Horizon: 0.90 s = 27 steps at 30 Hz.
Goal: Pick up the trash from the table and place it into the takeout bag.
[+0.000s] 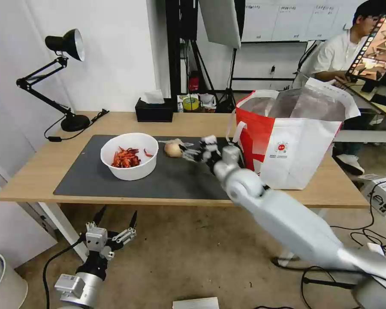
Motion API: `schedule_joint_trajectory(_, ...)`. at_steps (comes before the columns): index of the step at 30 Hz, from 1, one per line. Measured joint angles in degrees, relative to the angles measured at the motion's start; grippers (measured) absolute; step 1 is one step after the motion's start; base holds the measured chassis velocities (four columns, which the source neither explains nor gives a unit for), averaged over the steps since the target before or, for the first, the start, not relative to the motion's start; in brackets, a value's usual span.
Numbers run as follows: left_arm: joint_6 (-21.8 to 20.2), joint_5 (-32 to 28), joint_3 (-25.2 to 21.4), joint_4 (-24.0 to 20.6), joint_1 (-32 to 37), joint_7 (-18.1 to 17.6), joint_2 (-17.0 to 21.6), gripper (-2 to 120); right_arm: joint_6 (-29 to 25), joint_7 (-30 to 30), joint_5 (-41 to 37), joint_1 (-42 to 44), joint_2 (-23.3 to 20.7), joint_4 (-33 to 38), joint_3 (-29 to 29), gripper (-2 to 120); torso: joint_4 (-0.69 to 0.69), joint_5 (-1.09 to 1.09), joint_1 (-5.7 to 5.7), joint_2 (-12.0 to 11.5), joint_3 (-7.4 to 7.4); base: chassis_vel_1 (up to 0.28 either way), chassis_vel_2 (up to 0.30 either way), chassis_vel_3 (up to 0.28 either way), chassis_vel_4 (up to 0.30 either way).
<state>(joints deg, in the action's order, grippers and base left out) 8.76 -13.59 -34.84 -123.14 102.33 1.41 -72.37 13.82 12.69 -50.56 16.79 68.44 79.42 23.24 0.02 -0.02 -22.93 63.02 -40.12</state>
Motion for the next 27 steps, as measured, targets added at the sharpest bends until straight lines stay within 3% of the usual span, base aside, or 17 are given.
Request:
schedule_joint_trajectory(3, -0.03, 0.01, 0.01, 0.74, -0.26, 0.00, -0.05, 100, 1.55, -1.12, 0.10, -4.48, 4.85, -9.01, 0.94, 100, -0.01, 0.00, 0.00, 0.00, 0.00, 0.000, 0.000, 0.000, 0.000)
schedule_joint_trajectory(10, -0.05, -0.09, -0.25, 1.79, -0.47, -0.03, 0.26, 100, 3.54, -4.13, 3.33, -7.69, 10.73, -18.97, 1.30, 100, -0.01, 0.01, 0.00, 0.00, 0.01, 0.000, 0.000, 0.000, 0.000)
schedule_joint_trajectory(27, 0.07, -0.99, -0.98, 0.93, 0.08, -0.12, 1.04, 100, 5.20, -7.31, 8.22, -8.51, 17.14, -28.90, 1.35, 100, -0.02, 0.01, 0.02, 0.00, 0.01, 0.000, 0.000, 0.000, 0.000)
